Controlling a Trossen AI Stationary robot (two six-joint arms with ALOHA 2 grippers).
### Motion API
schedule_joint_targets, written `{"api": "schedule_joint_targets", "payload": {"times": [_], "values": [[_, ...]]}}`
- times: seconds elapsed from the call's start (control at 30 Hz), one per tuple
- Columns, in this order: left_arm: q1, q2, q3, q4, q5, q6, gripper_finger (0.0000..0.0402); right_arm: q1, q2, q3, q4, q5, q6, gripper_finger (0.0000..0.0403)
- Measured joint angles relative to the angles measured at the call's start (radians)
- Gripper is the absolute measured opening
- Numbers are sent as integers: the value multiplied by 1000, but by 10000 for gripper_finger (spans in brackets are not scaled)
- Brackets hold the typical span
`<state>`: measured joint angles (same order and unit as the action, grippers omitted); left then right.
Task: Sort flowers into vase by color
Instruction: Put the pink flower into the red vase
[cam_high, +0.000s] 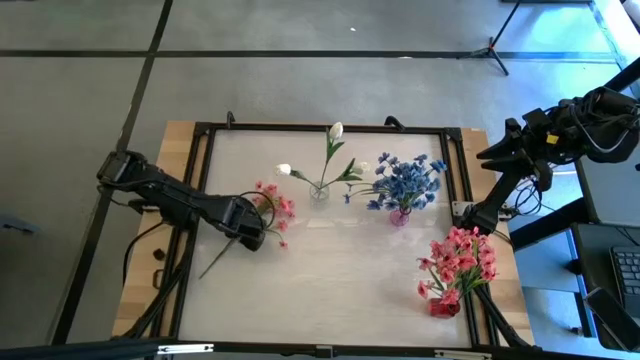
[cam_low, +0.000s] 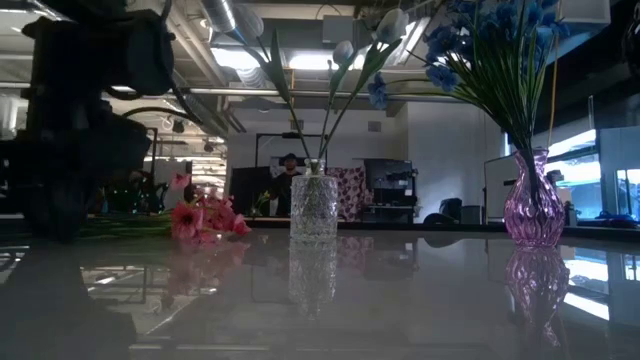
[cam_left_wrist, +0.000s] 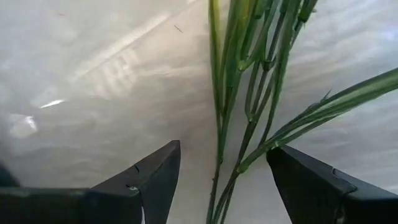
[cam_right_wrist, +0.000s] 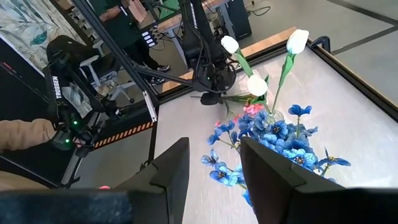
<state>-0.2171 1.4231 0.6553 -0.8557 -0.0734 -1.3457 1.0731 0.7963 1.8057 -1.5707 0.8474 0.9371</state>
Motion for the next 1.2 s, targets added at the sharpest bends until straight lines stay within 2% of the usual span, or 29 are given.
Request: {"api": "schedule_joint_targets", "payload": {"times": [0.13, 0.23, 0.37, 0.53, 0.6, 0.77, 0.93, 1.1, 1.2], "values": [[11, -8, -47, 74, -6, -39, 236, 0, 0, 0, 3, 0, 0, 143], [9, -8, -54, 90, -36, -108, 210, 0, 2, 0, 5, 7, 0, 143], [-5, -6, -58, 128, -97, -165, 146, 0, 13, -1, 38, 75, -45, 143], [-68, 0, -40, 138, -171, -219, 33, 0, 24, -1, 194, 140, -235, 143], [-115, -2, -19, 112, -190, -229, 11, 0, 28, -1, 269, 151, -304, 143], [-260, -43, 91, 61, -204, -264, 4, 0, 55, -1, 445, 156, -449, 143], [-419, -62, 274, 40, -355, -245, 2, 0, 87, -1, 599, 156, -614, 143], [-526, -63, 507, 93, -580, -91, 2, 0, 117, -1, 723, 155, -735, 143], [-549, -63, 621, 199, -691, 110, 1, 0, 141, -1, 764, 178, -763, 143]]}}
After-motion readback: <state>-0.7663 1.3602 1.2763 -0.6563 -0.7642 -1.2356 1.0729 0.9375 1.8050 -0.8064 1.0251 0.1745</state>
